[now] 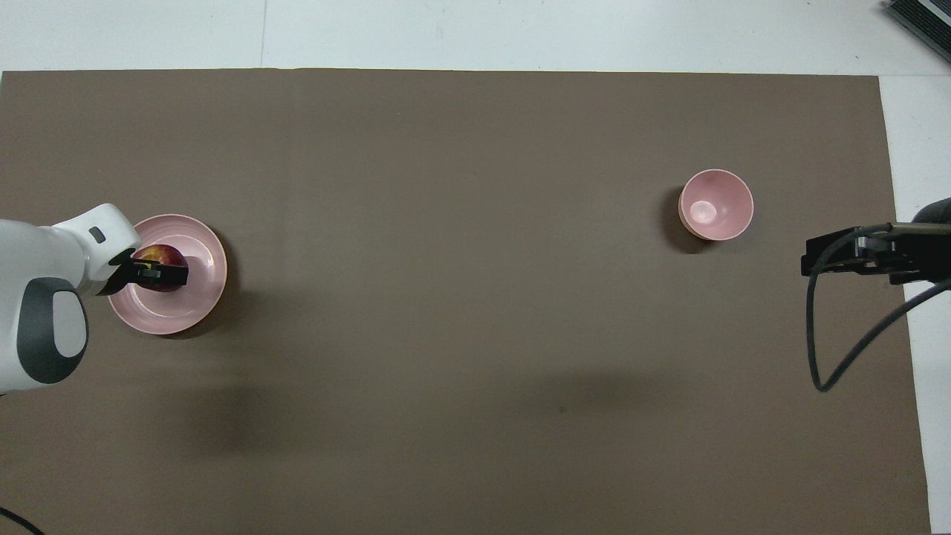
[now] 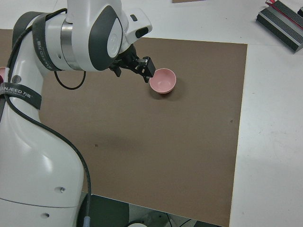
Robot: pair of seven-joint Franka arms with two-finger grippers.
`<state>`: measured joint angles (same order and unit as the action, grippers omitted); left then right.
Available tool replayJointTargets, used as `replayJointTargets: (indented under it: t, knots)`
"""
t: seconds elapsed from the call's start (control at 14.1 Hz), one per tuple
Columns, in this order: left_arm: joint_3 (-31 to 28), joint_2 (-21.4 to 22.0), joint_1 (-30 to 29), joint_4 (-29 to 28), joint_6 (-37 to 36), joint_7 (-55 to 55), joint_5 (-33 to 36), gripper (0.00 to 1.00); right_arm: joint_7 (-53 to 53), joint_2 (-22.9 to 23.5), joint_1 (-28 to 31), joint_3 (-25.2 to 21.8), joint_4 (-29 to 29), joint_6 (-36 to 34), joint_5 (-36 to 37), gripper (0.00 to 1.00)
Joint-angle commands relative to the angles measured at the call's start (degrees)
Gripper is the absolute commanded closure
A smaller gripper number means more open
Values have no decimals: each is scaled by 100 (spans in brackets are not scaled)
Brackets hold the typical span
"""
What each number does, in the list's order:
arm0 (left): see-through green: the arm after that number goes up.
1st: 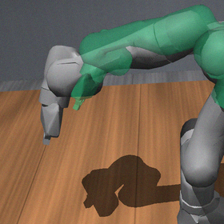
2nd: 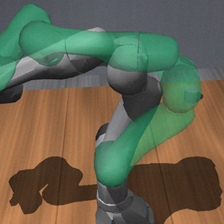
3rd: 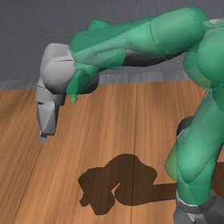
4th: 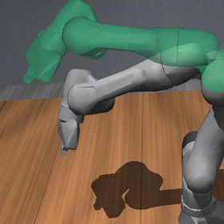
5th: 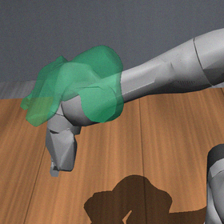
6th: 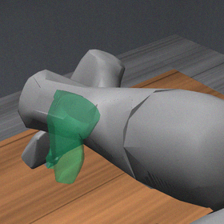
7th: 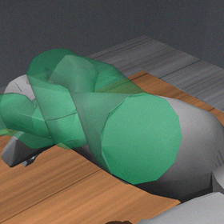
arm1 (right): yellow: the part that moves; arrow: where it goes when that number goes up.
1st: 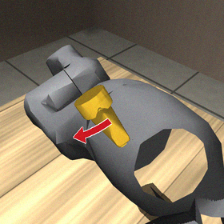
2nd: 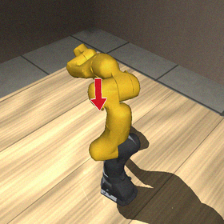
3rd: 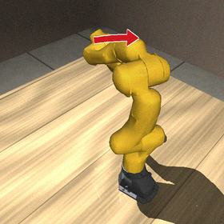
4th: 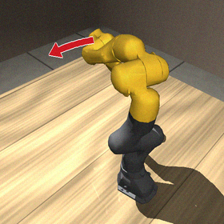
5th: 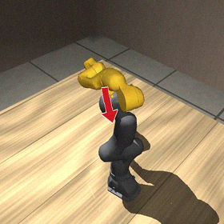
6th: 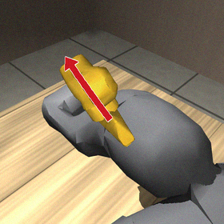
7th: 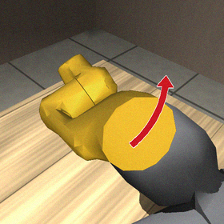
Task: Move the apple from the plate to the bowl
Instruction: 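Reach the left gripper down to the red apple on the plate and grasp it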
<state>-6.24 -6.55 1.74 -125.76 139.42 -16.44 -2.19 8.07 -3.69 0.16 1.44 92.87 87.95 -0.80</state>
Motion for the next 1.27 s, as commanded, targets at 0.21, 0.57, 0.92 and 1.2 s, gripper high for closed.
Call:
replayJointTargets:
  t: [0.21, 0.57, 0.92, 1.2]
  knots:
    - [18, -57, 73, -142, 542, 273, -36, 0, 930, -79, 37, 5, 100, -50, -920, 0]
    - [9, -57, -6, -142, 560, 194, -27, 36, 2818, 202, 19, 14, 144, -138, -2289, 0]
    - [9, -48, -59, 16, 455, -17, -18, 95, 4042, 501, -208, 14, 188, 133, -3312, 0]
    - [53, 321, 46, 656, -912, 18, -36, 96, 4386, 720, -350, 23, 618, 590, -4575, 0]
